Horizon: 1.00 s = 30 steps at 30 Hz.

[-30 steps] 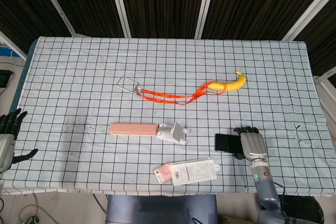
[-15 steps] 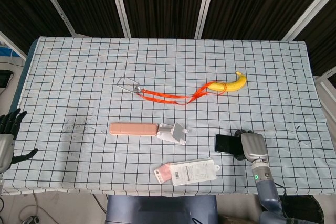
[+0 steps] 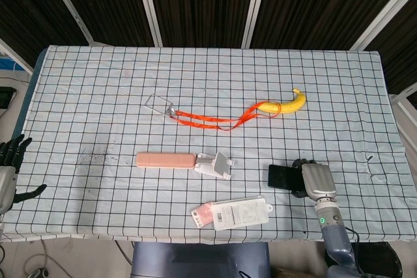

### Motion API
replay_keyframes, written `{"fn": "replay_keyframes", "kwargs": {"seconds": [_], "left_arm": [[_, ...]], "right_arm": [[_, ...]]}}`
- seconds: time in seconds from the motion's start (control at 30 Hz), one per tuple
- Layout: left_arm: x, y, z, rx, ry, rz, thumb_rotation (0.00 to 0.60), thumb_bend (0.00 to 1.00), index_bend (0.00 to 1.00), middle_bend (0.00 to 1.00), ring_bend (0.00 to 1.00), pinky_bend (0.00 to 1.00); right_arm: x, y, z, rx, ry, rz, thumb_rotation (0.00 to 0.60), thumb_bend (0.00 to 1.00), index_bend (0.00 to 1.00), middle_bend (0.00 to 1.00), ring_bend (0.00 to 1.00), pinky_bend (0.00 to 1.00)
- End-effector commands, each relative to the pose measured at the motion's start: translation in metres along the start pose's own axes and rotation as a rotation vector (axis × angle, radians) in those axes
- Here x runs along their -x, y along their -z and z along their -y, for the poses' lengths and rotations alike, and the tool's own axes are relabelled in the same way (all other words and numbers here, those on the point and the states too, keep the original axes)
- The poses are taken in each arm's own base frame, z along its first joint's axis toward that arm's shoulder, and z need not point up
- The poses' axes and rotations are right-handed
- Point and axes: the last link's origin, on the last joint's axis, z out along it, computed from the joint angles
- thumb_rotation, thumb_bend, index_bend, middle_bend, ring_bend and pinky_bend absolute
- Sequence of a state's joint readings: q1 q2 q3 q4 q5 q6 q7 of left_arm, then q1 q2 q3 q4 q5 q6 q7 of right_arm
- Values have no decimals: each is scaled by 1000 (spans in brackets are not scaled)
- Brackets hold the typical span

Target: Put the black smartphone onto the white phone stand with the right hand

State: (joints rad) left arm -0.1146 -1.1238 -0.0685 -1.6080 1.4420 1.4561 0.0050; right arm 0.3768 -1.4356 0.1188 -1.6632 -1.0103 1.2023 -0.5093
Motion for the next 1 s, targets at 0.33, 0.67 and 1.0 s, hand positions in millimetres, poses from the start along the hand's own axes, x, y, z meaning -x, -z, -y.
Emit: {"fn": "replay_keyframes", "kwargs": {"seconds": [0.33,0.67,1.0], "left_arm": [[0,0,-1,2,4,-6,600,0,0,0,0,0],[0,0,-1,-1,10,-10,600,0,0,0,0,0],[1,-1,-1,-6,11,-10,600,0,0,0,0,0]], "right_arm": [[-24,5,8,-53,-233,-65,600,255,676,679,586,508],[-37,-1,39,-253,-538,-58,600,254,676,671,570,507],[-32,-11,66,-327,-758,-80,600,252,676,669,565,507]]}}
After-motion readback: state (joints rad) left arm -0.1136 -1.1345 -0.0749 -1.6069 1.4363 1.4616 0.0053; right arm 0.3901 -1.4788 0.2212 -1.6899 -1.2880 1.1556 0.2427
